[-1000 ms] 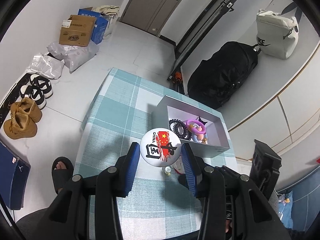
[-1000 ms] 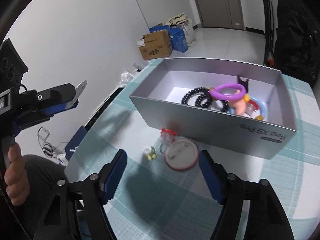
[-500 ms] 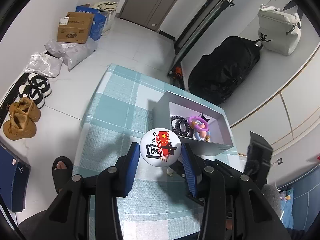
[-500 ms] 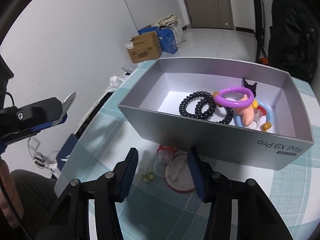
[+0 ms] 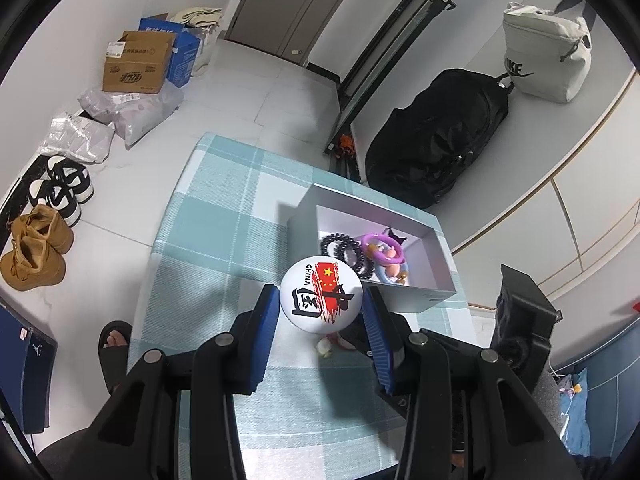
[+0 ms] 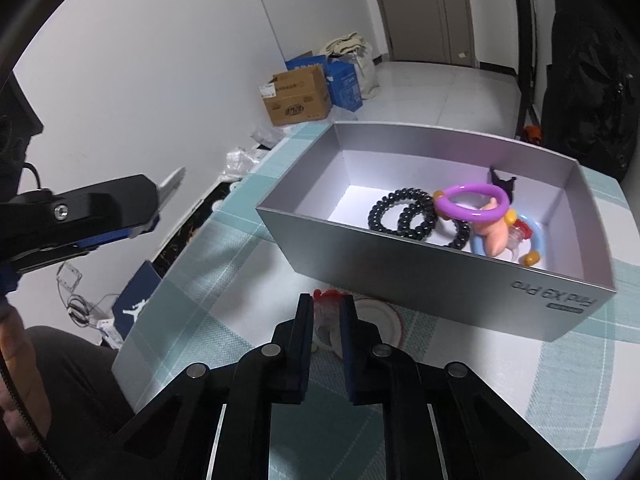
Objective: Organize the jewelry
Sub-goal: 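Grasp the red hair clip with the right gripper while the left holds the badge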
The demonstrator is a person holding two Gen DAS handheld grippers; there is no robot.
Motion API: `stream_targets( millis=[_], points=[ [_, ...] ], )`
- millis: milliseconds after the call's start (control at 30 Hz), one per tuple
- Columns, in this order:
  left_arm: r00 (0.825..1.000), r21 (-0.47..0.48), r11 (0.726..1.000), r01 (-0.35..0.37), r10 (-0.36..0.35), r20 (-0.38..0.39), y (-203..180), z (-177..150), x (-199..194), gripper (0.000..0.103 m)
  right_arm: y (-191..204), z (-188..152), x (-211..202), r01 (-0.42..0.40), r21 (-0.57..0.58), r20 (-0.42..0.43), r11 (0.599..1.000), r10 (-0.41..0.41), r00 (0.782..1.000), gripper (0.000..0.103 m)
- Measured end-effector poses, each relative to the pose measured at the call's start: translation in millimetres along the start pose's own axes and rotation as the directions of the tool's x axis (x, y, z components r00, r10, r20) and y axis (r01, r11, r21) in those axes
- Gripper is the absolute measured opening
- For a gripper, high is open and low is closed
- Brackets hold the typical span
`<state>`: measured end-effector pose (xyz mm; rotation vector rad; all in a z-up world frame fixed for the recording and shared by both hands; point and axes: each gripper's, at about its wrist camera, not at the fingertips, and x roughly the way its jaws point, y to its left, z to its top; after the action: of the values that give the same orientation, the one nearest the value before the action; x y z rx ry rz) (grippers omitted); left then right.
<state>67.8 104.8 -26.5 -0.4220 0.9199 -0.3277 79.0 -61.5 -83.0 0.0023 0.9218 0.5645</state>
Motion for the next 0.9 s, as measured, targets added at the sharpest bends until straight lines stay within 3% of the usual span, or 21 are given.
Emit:
stream_targets(
  millis=[300,433,567,733,900],
  points=[
    [1.0,0.043,0.999,-0.008,0.008,-0.001,-14.8,1.2,7.3,0.037,-17.0,0.2,-19.1,-0.027,0.033,0.029,0.999,0.026,0.999,0.0],
    [1.0,0.002,1.0,-0.016,0.016,0.008,-5.2,2.8,5.2,0.037,-19.2,0.7,-14.3,-0.063,0.056,0.011,0.996,0.063,0.998,0.005],
    [0.999,-0.042,0.999,-0.025,0.027,0.031,4.0,5.1,0.8,0.037,-12.8,3.3,-1.0,-0.094,0.05,-0.021,0.994,0.095,0.995,0.017],
    [0.999,-0.069,0.997,-0.03,0.032,0.032,8.8,6.2,2.2,0.037,0.2,4.2,7.8,-0.073,-0.001,-0.026,0.997,0.073,0.997,0.029],
    [0.999,-0.052,0.998,-0.025,0.027,0.029,4.2,6.6,3.2,0.037,7.2,0.2,14.6,-0.029,-0.046,-0.042,0.999,0.027,0.999,0.03]
  ],
)
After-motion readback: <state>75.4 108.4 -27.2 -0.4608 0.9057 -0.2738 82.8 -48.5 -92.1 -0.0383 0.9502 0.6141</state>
